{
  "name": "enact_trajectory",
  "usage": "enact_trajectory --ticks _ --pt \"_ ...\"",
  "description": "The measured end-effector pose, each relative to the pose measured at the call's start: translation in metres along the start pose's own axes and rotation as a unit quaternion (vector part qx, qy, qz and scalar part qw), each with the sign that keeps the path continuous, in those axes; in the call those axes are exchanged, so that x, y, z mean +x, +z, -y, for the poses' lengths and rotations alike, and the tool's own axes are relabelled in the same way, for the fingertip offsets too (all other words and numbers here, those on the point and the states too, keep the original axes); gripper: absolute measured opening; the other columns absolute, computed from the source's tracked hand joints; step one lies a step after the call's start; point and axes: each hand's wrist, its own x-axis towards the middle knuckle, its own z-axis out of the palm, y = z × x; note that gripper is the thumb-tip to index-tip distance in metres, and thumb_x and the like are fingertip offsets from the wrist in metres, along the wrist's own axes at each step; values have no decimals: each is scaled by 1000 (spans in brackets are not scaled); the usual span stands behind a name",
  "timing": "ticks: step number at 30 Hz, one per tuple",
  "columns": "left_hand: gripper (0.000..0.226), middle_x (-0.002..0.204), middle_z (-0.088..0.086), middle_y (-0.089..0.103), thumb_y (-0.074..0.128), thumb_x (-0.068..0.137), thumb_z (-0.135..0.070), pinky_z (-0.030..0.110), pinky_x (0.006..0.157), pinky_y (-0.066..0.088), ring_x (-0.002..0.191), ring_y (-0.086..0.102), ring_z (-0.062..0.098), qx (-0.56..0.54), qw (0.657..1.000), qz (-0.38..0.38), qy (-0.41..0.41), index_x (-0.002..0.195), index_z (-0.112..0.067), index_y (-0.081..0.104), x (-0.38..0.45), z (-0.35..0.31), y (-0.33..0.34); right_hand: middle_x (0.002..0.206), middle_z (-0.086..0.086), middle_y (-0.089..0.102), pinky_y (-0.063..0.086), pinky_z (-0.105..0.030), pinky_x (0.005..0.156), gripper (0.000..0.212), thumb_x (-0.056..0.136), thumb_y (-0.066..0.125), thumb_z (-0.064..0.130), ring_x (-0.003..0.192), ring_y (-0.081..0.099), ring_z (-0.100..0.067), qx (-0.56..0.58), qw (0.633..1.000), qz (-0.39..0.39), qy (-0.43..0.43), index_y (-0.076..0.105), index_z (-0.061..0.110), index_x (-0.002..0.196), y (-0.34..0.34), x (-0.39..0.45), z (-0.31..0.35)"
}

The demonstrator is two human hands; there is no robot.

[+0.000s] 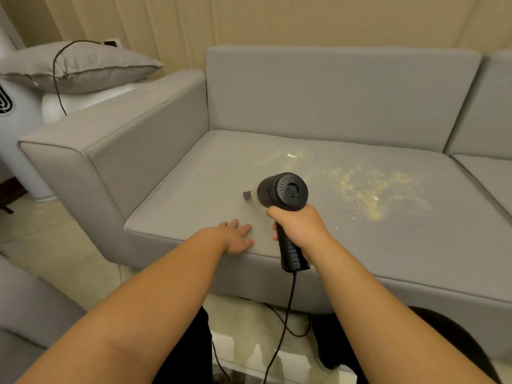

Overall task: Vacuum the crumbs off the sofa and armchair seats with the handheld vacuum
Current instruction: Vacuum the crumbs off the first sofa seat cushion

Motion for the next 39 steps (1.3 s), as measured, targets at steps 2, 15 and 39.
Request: enact_trajectory --ticks 2,15,39 --pt "71 173 4 -11 28 105 -62 55 127 2 159 -6 33 7 1000 1 0 164 -38 -3 -4 0 0 72 -10 70 57 -30 60 7 87 76 17 55 69 -19 0 1000 -3 3 72 11 89 -6 -14 4" --pt "80 173 -1 -9 31 97 -76 58 126 6 159 -1 31 32 999 17 15 163 -45 -2 -11 2 17 77 -13 72 60 -32 60 18 89 75 16 58 70 -23 6 999 10 46 72 7 103 -25 -70 9" --pt "75 172 -6 -14 31 100 -70 65 123 0 159 -10 24 23 994 -7 106 164 -43 1 0 -55 -4 86 -16 76 62 -44 77 14 87 79 13 67 73 -19 -22 996 -90 -18 72 12 98 -69 -14 18"
